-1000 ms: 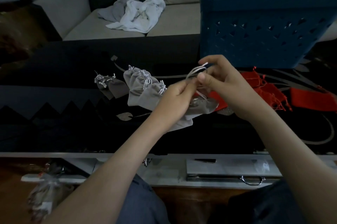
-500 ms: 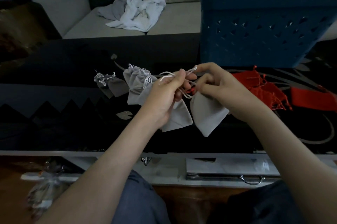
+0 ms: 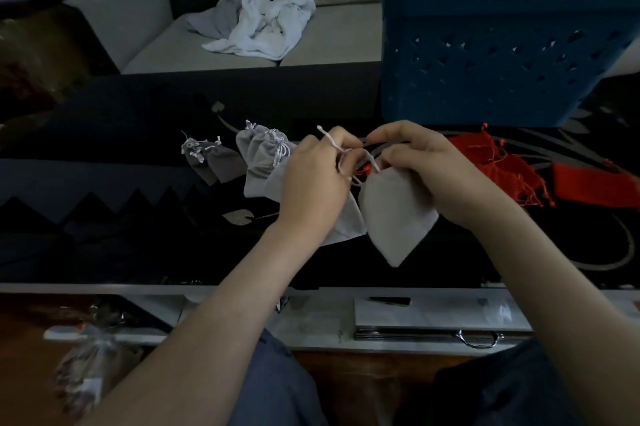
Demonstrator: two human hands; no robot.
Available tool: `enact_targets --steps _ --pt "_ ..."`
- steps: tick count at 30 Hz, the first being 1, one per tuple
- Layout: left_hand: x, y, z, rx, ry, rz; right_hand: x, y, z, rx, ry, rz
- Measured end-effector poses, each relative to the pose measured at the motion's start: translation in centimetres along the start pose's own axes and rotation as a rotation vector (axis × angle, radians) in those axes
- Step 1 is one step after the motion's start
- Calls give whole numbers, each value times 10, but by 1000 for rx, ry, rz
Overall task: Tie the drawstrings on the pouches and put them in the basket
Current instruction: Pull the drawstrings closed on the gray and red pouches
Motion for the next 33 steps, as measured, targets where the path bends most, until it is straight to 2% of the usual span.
enact_targets --steps 3,6,12,16,18,20,26,29,31,33 --pt "10 1 -4 28 25 55 6 1 7 -58 -34 47" --pt "13 2 -3 24 45 66 9 0 9 -37 -67 58" --pt "16 2 -2 -6 121 80 8 -1 -1 114 -162 23" --pt "17 4 0 -25 45 84 9 1 -14 291 -193 36" --pt "13 5 0 -29 67 47 13 2 -25 413 -250 47" --pt "8 5 2 -43 80 -8 18 1 -33 474 -426 55" --pt "-14 6 11 -130 8 -250 23 -4 -38 413 -1081 48" --pt "-26 6 9 -115 100 -426 23 -3 -45 428 -1050 28" --pt "-26 6 8 -86 192 -476 18 -3 -49 415 -990 -3" --pt "-25 6 9 -46 338 -529 10 -2 -53 420 -836 -54"
Point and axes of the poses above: each hand's wrist, its own y-axis away from the middle knuckle, its own z-axis out of the palm, x = y × z, the point moved 8 cm from there along -y, towards the middle knuckle, and after that the axes turned 1 degree about y, right-handed, at the moved point
